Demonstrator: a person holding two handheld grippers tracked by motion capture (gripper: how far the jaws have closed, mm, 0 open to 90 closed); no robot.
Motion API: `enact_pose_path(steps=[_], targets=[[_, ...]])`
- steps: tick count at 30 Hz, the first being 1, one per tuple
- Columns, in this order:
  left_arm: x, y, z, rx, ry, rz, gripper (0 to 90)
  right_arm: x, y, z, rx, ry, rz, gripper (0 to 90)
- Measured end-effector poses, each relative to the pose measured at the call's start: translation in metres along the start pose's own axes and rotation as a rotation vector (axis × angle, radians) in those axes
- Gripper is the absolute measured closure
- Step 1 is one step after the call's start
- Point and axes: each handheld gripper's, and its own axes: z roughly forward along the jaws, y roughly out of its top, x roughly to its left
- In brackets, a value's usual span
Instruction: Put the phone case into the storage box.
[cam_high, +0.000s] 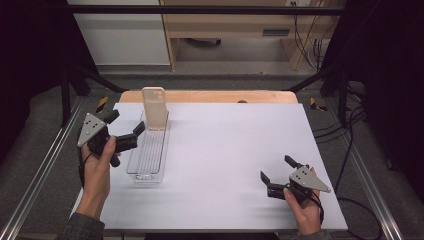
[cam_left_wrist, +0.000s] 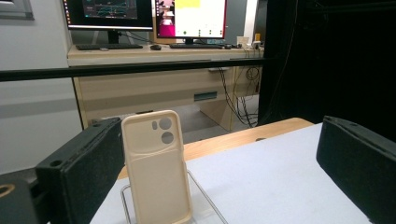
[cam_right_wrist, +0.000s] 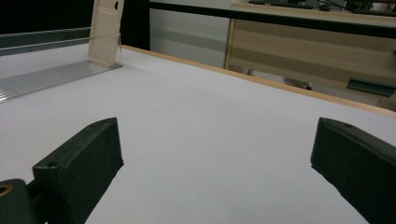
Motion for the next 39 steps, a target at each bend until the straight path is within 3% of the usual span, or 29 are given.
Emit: enact_pose_path(steps=[4, 14, 39], targets=[[-0.001, -0.003, -0.003, 0.004, 0.007, 0.016, 0.8, 0.000, 0.000, 0.000, 0.003, -0.001, -0.001, 2.1], [0.000, -0.014, -0.014, 0.000, 0.004, -0.016, 0.7, 0.001, 0.000, 0.001, 0.005, 0.005, -0.006, 2.1], [0.006, -0.040, -0.047, 0.011, 0.008, -0.026, 0.7, 0.001, 0.000, 0.001, 0.008, 0.004, -0.008, 2.1]])
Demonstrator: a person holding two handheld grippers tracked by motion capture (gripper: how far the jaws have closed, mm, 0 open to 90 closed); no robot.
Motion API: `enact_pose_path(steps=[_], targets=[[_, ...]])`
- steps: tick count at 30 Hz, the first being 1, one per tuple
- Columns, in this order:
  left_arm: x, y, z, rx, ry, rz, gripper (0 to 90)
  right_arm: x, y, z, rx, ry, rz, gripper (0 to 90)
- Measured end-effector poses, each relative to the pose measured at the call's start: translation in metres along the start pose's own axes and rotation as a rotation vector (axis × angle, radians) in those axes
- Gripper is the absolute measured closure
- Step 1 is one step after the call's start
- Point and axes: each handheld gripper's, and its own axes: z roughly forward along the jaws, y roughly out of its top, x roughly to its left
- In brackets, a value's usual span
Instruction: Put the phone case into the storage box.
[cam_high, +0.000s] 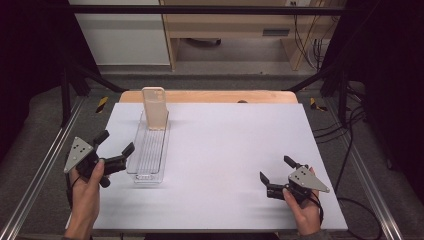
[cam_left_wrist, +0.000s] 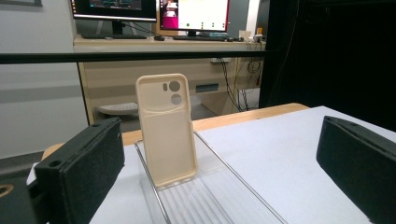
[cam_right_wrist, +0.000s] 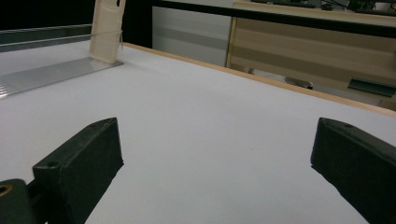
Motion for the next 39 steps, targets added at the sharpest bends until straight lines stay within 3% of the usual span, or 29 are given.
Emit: enact_pose_path(steps=[20, 26, 39], targets=[[-0.010, -0.023, -0.004, 0.018, -0.030, 0.019, 0.7, 0.000, 0.000, 0.000, 0.001, -0.001, -0.003, 2.1], [-0.017, -0.030, -0.004, 0.025, -0.048, 0.050, 0.7, 0.000, 0.000, 0.000, 0.001, -0.001, -0.003, 2.1], [-0.022, -0.042, -0.004, 0.019, -0.053, 0.028, 0.8, -0.001, -0.001, 0.000, -0.001, -0.002, -0.005, 2.2]])
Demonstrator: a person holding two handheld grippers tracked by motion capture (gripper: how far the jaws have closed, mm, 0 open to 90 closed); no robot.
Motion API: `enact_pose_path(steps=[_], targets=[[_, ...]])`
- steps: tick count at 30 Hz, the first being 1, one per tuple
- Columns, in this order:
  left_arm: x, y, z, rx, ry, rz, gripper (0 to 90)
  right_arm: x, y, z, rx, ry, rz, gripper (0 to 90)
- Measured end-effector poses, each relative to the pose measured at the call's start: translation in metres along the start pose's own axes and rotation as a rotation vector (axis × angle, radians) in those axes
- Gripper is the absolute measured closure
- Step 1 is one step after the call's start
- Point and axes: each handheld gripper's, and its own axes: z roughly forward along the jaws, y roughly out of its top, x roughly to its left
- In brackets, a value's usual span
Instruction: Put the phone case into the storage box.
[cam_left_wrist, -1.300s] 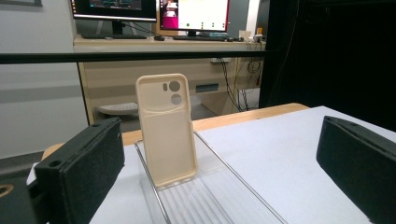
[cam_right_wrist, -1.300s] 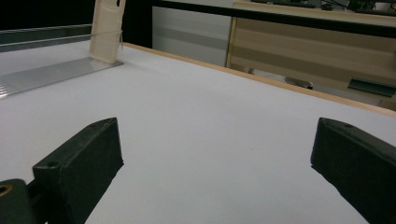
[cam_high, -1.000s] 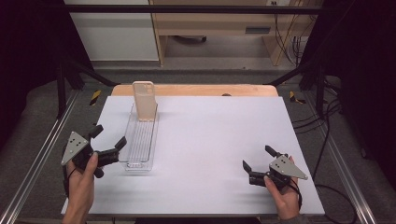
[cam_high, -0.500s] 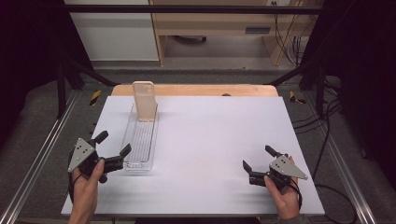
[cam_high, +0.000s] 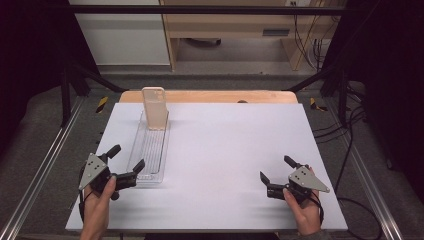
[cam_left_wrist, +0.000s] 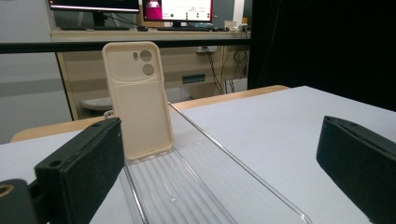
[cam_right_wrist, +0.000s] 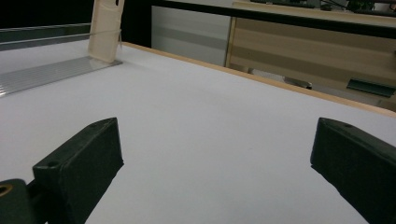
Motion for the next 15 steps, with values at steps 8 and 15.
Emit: enact_pose_path(steps=[8, 15], targets=[[-0.0053, -0.0040, 0.0015, 0.002, -0.007, 0.025, 0.8, -0.0003, -0.0002, 0.0001, -0.001, 0.001, -0.004, 2.3], [-0.0079, -0.0065, 0.0011, -0.010, -0.005, 0.054, 0.8, -0.0033, -0.0004, 0.0005, -0.021, 0.004, -0.004, 2.4]])
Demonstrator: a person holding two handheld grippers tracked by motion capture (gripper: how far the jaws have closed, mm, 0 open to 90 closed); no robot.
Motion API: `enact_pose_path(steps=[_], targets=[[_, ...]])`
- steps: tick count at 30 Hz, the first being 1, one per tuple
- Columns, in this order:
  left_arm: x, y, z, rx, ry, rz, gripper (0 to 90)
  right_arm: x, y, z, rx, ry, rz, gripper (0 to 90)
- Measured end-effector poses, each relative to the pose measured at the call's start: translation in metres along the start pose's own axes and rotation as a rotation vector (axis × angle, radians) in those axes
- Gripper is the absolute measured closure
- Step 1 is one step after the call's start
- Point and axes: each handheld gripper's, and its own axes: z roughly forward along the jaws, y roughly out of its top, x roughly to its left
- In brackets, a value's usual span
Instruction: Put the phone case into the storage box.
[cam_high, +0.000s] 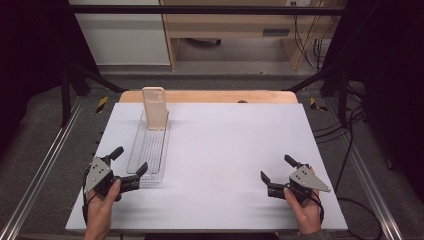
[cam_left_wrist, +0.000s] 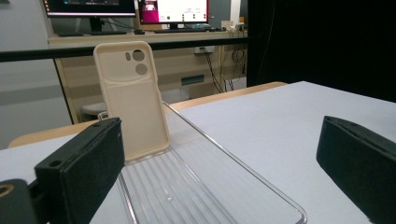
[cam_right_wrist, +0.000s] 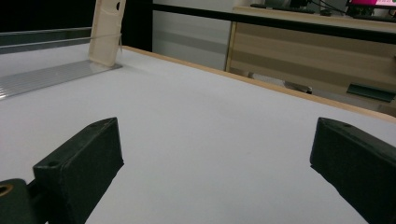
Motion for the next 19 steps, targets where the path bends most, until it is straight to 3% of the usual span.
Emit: enact_pose_path(steps=[10, 16, 19], targets=[[-0.0005, -0.0073, 0.0001, -0.011, -0.010, 0.007, 0.8, -0.0041, -0.0025, 0.0031, -0.034, 0.007, -0.010, 2.2], [-0.0026, -0.0083, 0.0000, -0.014, -0.013, 0.041, 0.9, -0.0035, -0.0031, 0.0040, -0.031, 0.008, -0.021, 2.0], [-0.0023, -0.0092, -0.0004, -0.008, -0.005, 0.046, 0.9, -0.0040, -0.0041, 0.0063, -0.008, -0.014, -0.015, 2.6]])
